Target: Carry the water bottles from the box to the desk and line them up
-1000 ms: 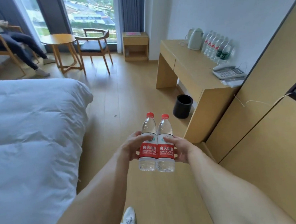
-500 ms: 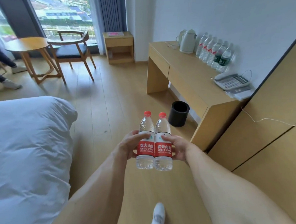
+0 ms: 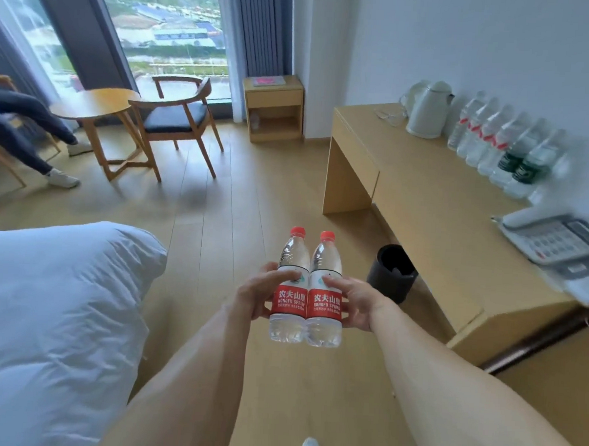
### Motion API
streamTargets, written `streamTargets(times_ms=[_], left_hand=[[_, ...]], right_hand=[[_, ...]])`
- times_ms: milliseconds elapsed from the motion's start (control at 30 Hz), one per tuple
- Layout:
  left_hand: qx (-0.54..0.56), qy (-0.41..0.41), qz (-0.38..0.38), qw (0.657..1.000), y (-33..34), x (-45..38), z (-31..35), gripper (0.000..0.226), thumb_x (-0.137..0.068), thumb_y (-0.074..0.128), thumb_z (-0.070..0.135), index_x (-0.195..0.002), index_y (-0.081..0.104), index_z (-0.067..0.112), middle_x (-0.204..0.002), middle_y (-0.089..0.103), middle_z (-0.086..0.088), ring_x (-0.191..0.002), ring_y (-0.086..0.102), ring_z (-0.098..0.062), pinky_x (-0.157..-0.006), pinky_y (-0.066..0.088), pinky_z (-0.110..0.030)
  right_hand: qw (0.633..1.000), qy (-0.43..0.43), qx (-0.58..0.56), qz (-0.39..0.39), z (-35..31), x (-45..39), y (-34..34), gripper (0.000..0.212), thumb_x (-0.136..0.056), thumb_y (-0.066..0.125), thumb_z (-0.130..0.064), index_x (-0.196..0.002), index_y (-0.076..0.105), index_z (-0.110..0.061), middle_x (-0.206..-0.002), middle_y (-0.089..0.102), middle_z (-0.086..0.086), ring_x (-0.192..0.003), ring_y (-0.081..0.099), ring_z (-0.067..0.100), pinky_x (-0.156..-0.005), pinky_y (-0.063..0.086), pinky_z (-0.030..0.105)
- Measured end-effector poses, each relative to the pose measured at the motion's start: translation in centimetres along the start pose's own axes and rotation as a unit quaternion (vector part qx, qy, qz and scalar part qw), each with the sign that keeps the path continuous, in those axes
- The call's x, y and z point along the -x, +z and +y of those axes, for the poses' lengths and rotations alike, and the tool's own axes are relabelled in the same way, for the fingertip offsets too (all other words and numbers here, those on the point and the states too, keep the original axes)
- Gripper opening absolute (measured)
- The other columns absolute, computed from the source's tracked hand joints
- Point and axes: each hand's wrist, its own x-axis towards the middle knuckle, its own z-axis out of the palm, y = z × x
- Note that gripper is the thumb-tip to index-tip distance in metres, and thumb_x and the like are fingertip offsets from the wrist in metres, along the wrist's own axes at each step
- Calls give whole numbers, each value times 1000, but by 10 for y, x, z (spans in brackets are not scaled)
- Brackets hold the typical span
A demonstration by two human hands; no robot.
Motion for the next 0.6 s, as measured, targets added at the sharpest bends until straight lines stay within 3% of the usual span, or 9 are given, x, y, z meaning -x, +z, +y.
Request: streamTargets(times_ms=[200,400,600], left_hand=[[5,15,-18,1000,8,-73,65,60,-86,78,31,-136,48,18,-118,68,-16,-105,69,-33,-93,55,-58],[-2,37,-51,998,9,-151,115,57,-82,80,30,-130,52,20,-114,71,-14,-97,72,-31,-82,60,-55],[-19,47,-112,992,-2,-254,177,52,-81,82,25,-125,54,26,-111,72,-14,-92,73,-30,-73,62,-50]], right_hand=[[1000,-19,7,7,-77,-57,-31,48,-84,78,-34,-126,60,-19,-117,70,15,-103,68,32,-81,59,50],[998,-43,-13,32,-130,-106,-54,42,-87,75,-27,-125,60,-19,-114,71,15,-102,68,31,-81,58,50],[994,-71,-47,62,-193,-179,-73,41,-90,72,-21,-128,56,-17,-121,69,19,-114,65,38,-97,50,64]])
